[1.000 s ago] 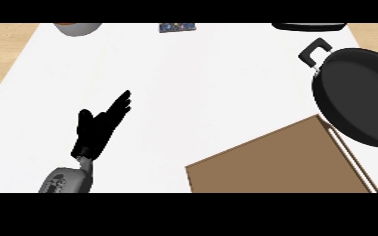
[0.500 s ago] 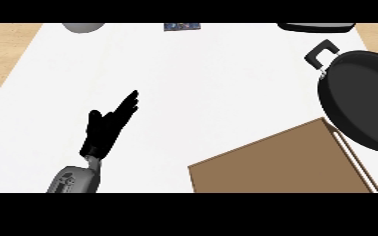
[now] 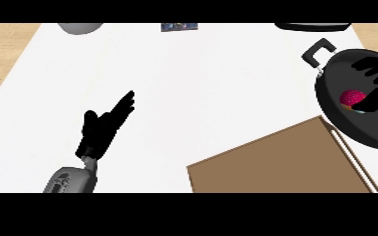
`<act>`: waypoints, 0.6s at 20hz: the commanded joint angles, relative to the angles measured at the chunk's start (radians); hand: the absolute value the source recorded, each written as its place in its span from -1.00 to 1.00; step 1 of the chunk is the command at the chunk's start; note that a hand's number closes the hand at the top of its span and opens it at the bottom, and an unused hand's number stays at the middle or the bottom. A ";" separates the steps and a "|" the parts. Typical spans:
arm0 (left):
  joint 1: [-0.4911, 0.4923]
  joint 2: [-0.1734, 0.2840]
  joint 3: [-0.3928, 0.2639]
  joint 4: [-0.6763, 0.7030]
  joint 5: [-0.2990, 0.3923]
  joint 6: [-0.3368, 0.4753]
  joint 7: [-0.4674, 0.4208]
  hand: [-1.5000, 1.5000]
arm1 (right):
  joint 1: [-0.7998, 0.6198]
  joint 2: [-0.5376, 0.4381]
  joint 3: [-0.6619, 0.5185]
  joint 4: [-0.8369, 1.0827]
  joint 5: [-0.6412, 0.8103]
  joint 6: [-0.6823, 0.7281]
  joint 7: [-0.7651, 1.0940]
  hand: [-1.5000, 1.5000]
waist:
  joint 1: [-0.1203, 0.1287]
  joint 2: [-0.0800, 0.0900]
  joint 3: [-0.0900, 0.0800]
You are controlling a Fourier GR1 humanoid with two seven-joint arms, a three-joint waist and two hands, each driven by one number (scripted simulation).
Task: Pick the cupcake from the tray and place it in the pot
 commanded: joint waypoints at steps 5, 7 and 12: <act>0.029 0.017 0.023 -0.001 0.021 -0.015 0.012 0.00 | -0.076 0.083 -0.288 -0.029 -0.259 -0.170 -0.148 -1.00 | -0.022 -0.009 0.002; 0.028 0.012 0.016 -0.033 0.006 0.007 0.024 0.00 | -0.063 0.062 -0.363 -0.042 -0.319 -0.210 -0.189 -1.00 | -0.037 -0.015 0.002; 0.066 0.022 0.026 -0.036 0.014 -0.011 -0.015 0.00 | -0.034 -0.016 -0.526 0.001 -0.422 -0.298 -0.243 -1.00 | -0.037 -0.010 0.001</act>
